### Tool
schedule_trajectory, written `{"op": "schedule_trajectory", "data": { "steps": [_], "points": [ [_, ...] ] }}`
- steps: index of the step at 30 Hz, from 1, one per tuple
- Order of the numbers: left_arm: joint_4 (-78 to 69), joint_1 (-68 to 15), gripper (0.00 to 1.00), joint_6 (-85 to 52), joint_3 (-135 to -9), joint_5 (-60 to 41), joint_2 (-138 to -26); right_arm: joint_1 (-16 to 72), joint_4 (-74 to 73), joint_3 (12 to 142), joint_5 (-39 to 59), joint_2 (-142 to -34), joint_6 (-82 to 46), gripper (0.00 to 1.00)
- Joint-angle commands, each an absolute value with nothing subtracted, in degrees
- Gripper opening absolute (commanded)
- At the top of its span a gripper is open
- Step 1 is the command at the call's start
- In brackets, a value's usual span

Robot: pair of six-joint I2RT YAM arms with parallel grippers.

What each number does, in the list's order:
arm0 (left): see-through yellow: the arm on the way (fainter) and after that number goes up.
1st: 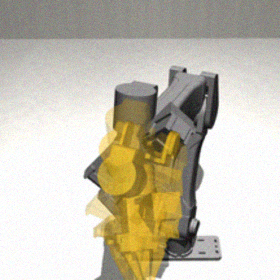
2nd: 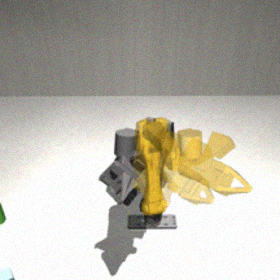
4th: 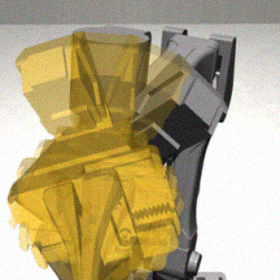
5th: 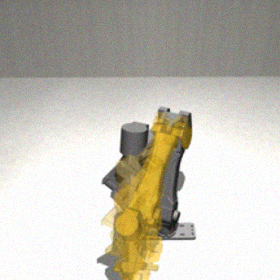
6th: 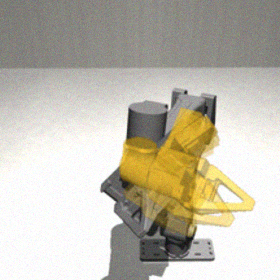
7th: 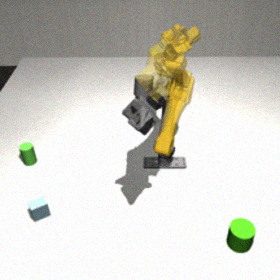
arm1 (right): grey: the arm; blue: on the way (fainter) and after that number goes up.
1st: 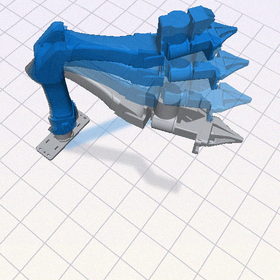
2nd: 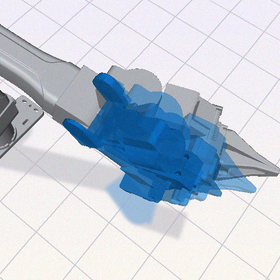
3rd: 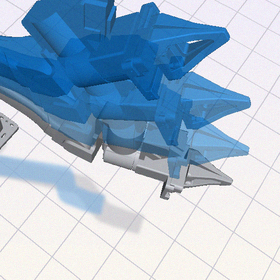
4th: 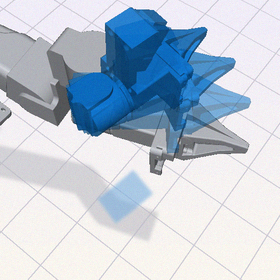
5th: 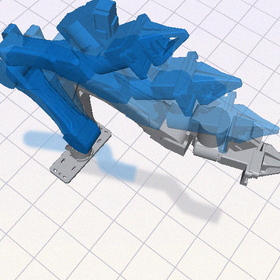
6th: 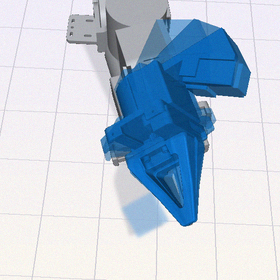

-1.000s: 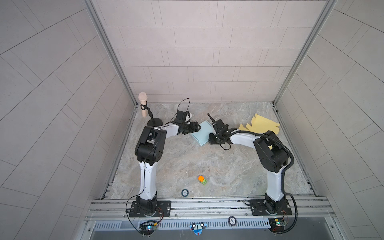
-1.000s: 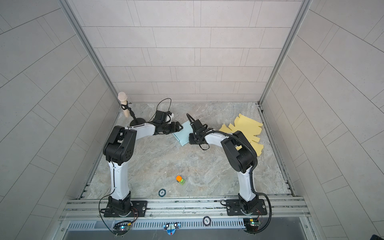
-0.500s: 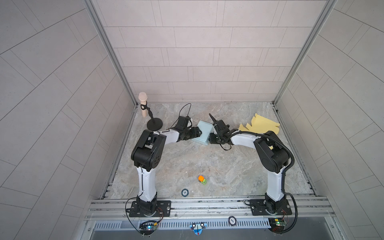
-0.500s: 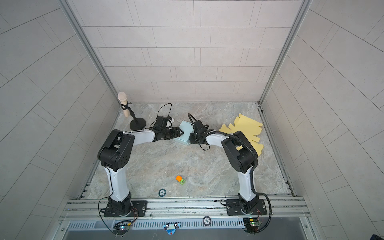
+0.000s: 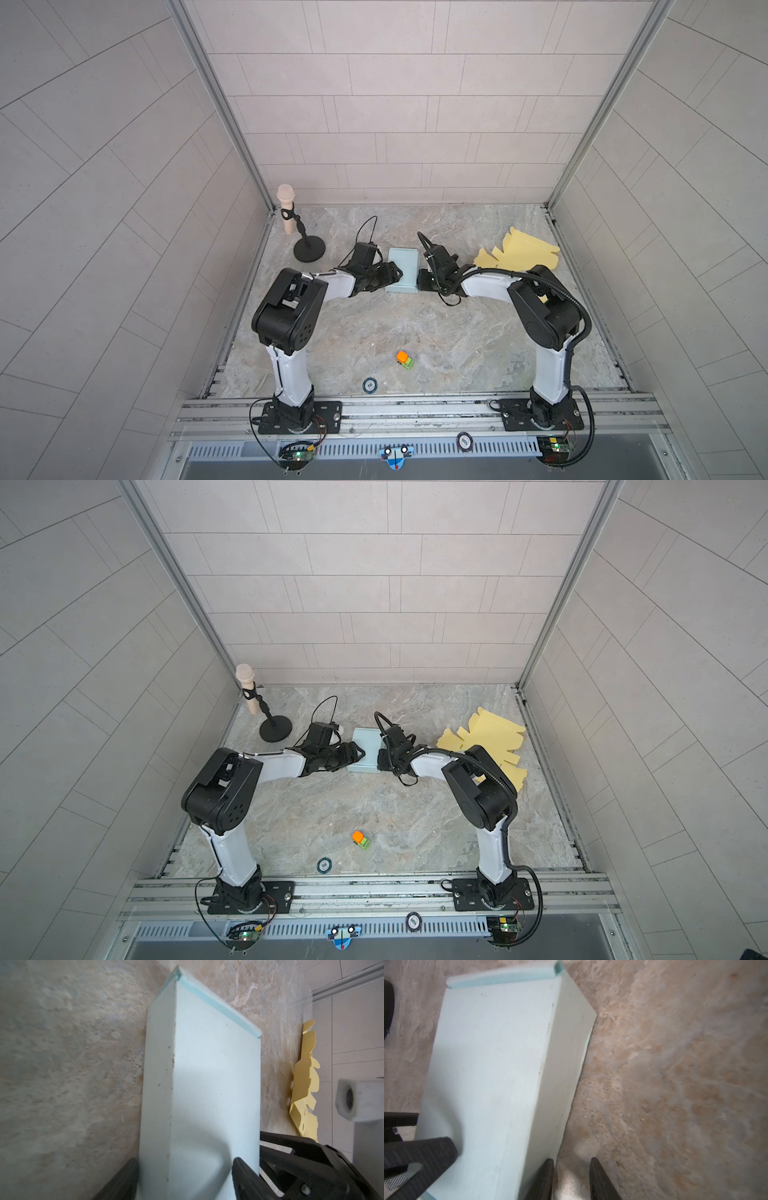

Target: Fold the paper box

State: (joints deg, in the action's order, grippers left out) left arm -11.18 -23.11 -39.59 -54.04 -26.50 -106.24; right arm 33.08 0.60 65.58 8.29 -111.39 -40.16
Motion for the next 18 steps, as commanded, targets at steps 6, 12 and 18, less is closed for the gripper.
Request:
{"op": "schedule_trajectory", "data": {
  "steps": [6, 12, 18],
  "points": [
    [-14.0, -28.2, 0.74, -40.5, -49.6, -36.8, -102.2, 39.4, -4.6, 61.8, 16.4, -106.2, -41.4, 0.34],
    [-13.8, -25.5, 0.77, -39.7, -46.5, -36.3, -101.3, 37.5, -2.5, 54.7, 14.0, -102.8, -42.0, 0.34],
    [-9.6, -22.2, 0.81, -37.1, -46.6, -36.1, -99.2, 33.4, -1.3, 53.3, 14.5, -101.2, -40.9, 0.33]
  ]
}}
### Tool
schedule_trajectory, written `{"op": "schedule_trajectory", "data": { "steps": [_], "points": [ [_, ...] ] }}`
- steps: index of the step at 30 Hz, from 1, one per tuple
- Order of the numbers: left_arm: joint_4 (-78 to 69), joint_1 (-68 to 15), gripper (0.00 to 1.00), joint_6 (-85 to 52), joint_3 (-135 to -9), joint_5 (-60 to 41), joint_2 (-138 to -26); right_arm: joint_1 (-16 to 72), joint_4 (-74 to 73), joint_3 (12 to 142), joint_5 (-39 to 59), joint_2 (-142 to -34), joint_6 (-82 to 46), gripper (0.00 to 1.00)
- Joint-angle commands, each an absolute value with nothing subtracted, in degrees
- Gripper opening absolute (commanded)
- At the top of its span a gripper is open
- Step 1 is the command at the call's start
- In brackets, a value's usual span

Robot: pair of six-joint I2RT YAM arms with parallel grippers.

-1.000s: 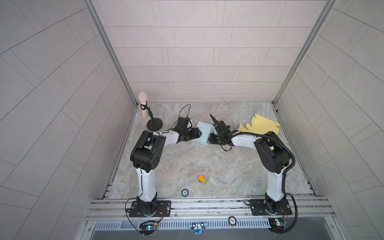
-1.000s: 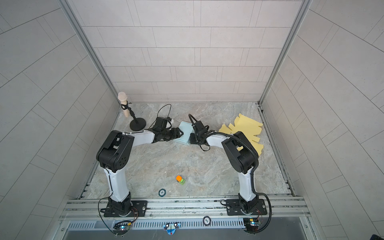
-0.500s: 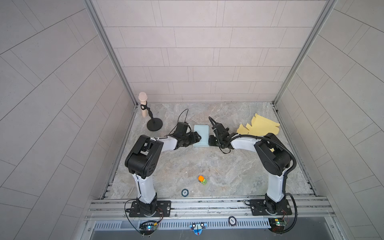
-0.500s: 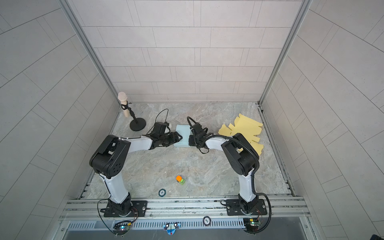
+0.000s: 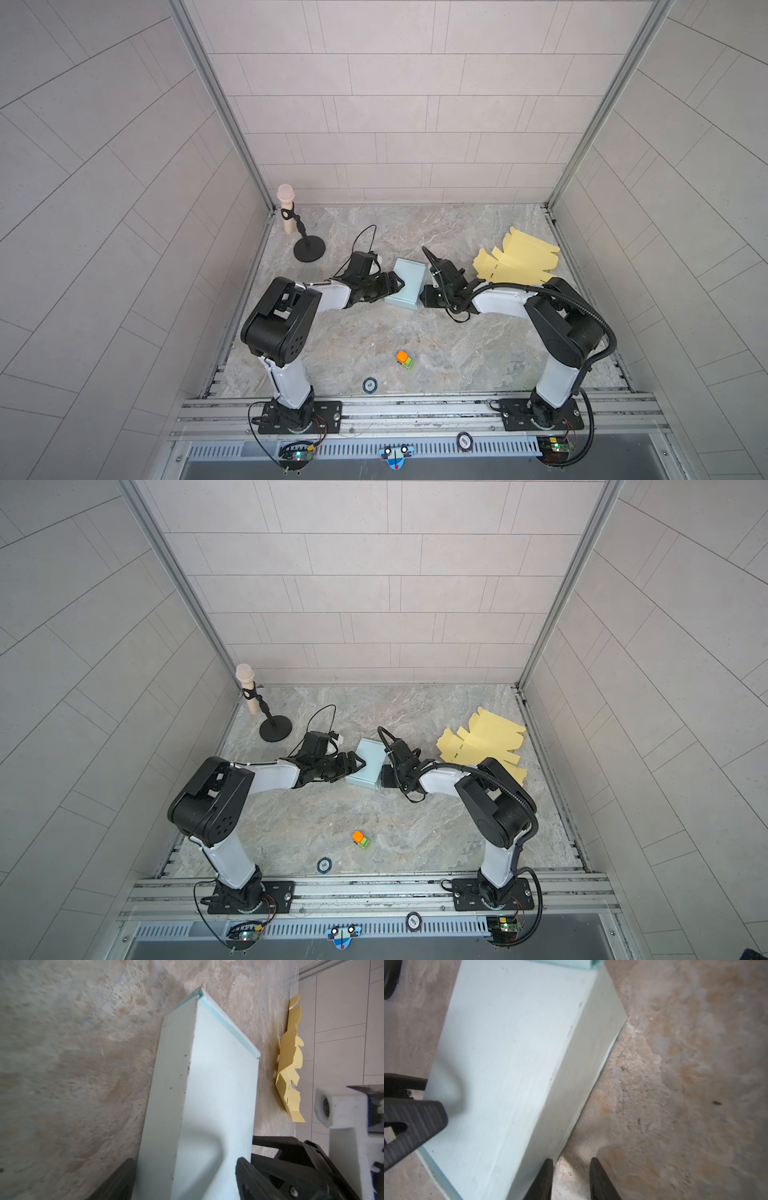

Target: Fold the paper box

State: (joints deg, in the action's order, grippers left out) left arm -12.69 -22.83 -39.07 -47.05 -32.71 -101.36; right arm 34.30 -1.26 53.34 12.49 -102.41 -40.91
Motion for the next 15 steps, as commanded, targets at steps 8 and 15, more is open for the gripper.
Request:
{"op": "schedule_trajectory", "data": {
  "steps": [8, 15],
  "points": [
    [-2.0, -21.3, 0.87, -32.7, -51.5, -33.3, -98.9, 29.8, 3.4, 58.1, 14.5, -102.7, -39.4, 0.31],
    [-0.8, -21.4, 0.86, -32.7, -58.1, -33.3, -103.4, 28.6, 6.6, 62.3, 12.4, -105.0, -38.0, 0.23]
  ]
}}
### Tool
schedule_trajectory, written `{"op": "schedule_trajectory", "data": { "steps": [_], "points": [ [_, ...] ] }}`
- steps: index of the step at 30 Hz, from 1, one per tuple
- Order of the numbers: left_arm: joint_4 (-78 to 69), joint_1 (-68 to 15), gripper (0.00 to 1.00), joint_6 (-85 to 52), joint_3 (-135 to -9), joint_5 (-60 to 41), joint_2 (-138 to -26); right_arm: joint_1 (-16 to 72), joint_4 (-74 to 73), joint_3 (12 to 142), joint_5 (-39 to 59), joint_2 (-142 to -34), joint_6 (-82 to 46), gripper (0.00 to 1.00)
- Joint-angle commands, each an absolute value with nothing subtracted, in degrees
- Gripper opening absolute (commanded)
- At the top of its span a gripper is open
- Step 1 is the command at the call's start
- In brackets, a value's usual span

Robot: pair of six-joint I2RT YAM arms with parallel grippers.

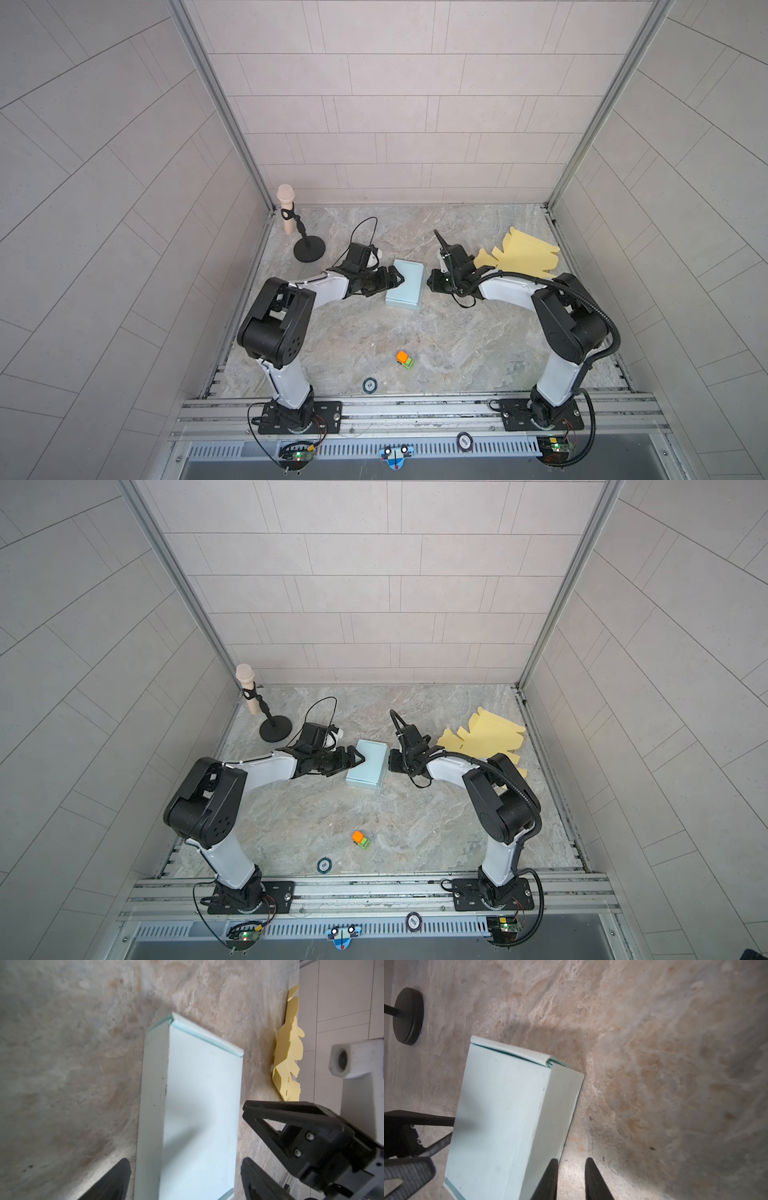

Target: Fold the paper box

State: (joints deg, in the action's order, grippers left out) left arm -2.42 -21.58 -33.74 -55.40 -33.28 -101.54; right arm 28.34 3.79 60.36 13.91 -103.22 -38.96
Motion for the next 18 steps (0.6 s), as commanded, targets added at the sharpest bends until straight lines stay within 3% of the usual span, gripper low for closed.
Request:
{"op": "schedule_trajectory", "data": {
  "steps": [1, 18],
  "points": [
    [-0.6, -21.4, 0.86, -32.5, -59.1, -33.4, -104.2, 28.5, 6.9, 63.0, 12.2, -105.8, -37.8, 0.21],
    [1.9, -22.1, 0.83, -31.8, -68.7, -32.3, -112.8, 26.5, 6.2, 70.3, 14.3, -115.3, -37.5, 0.17]
  ]
}}
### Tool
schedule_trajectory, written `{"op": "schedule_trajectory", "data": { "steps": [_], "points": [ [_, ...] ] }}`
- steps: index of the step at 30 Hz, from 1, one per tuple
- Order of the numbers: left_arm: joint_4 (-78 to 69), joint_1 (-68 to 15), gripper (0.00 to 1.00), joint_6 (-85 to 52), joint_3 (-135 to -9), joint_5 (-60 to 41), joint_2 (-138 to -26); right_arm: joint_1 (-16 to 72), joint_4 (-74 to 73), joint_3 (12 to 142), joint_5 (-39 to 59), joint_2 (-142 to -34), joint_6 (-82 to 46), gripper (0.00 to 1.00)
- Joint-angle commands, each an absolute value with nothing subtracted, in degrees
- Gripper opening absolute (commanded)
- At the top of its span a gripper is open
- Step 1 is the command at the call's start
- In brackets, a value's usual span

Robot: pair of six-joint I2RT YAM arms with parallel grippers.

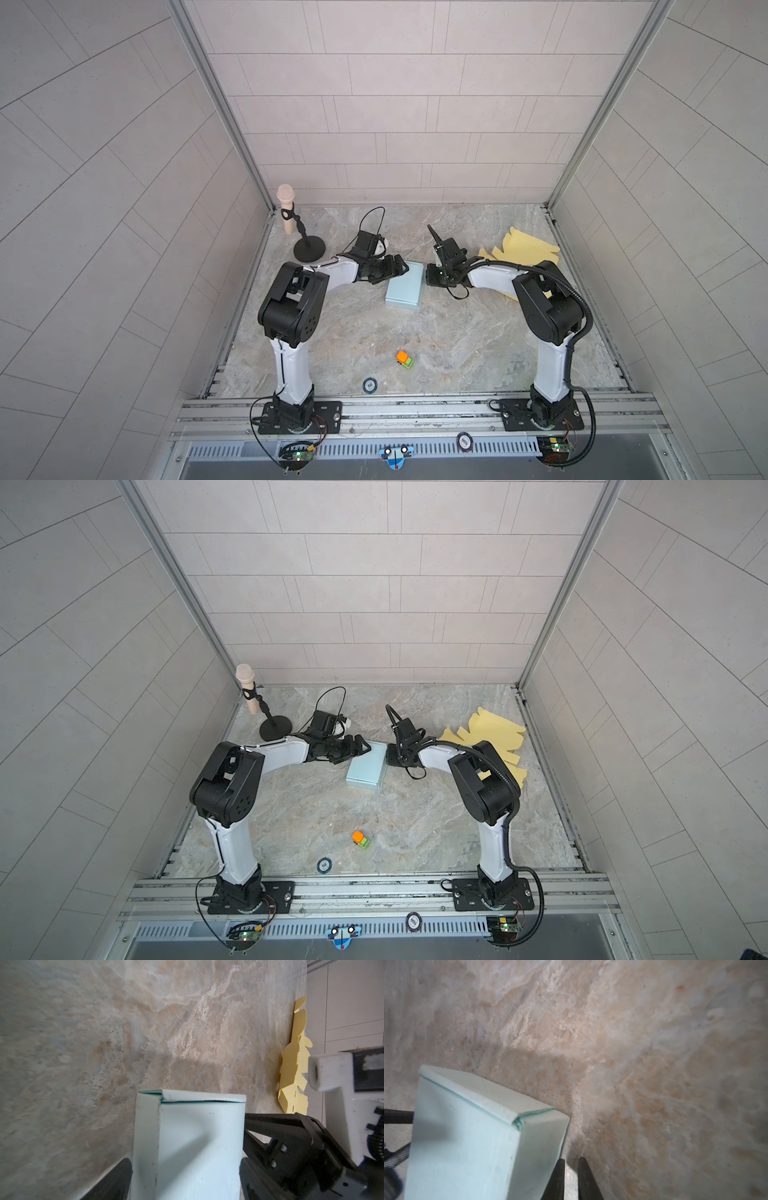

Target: Fold the paper box

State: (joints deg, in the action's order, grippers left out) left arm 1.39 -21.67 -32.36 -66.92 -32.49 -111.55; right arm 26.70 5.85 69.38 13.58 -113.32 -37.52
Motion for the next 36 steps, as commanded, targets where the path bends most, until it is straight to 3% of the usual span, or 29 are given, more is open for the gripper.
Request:
{"op": "schedule_trajectory", "data": {
  "steps": [1, 16, 24, 36],
  "points": [
    [1.9, -22.4, 0.82, -31.9, -69.1, -32.4, -113.1, 26.6, 6.0, 70.5, 15.0, -115.6, -37.7, 0.17],
    [-2.1, -26.6, 0.77, -35.2, -70.8, -35.0, -115.4, 30.0, -2.2, 70.4, 20.8, -115.5, -40.0, 0.16],
    [-4.7, -24.8, 0.77, -36.9, -67.9, -36.4, -113.2, 26.8, -2.9, 65.6, 19.6, -113.4, -41.5, 0.17],
    [-3.4, -20.6, 0.86, -34.1, -60.3, -34.4, -106.3, 24.8, 0.7, 57.7, 16.5, -106.4, -38.4, 0.19]
  ]
}}
